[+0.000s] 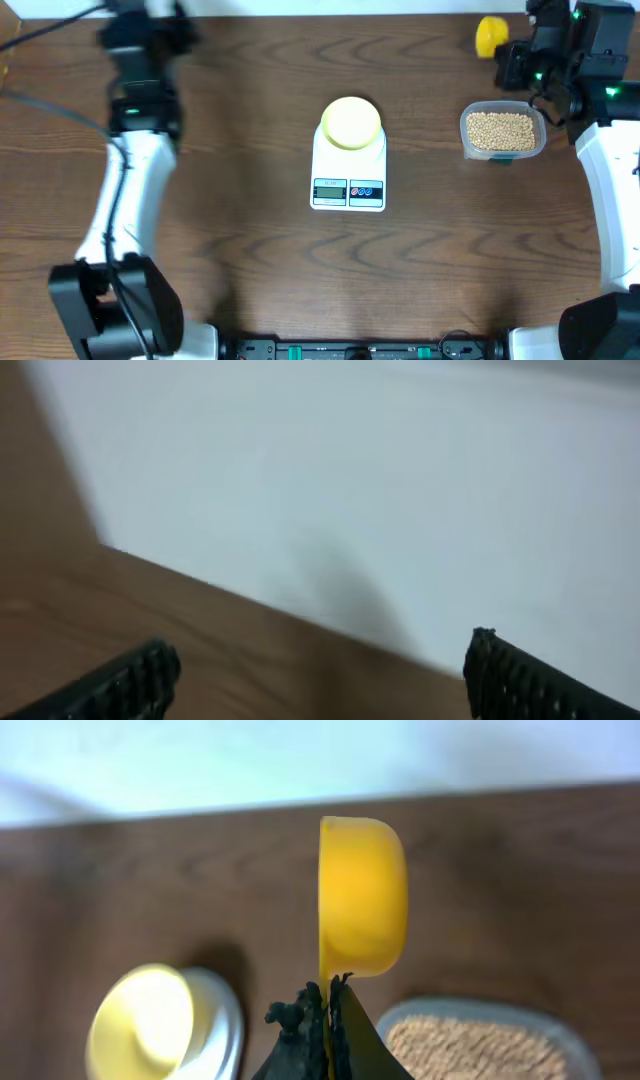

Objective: Scoop item into bowl and weigh 50g on scale

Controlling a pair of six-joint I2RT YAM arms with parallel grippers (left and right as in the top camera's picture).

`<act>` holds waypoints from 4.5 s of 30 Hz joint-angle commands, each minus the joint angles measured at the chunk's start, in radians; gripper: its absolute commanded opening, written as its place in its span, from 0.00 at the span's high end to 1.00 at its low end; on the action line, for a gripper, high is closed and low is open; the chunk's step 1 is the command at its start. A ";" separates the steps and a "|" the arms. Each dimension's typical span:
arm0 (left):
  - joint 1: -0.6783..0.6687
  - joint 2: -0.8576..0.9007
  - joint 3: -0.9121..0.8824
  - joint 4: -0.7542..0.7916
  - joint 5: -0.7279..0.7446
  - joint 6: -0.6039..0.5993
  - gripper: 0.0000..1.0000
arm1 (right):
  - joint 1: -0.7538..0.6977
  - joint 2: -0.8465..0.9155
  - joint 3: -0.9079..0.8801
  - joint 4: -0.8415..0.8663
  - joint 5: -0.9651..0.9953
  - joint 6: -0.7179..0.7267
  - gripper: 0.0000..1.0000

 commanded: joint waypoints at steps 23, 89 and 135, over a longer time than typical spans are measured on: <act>0.134 0.157 0.011 -0.032 0.076 -0.294 0.06 | -0.140 -0.003 0.016 -0.144 0.070 0.325 0.99; -0.848 0.148 -0.031 -0.900 0.066 -0.107 0.92 | -0.137 -0.003 0.016 -0.320 0.025 -0.028 0.99; -0.847 0.252 -0.160 -0.662 0.067 0.028 0.92 | -0.137 -0.003 0.015 -0.323 0.024 -0.027 0.99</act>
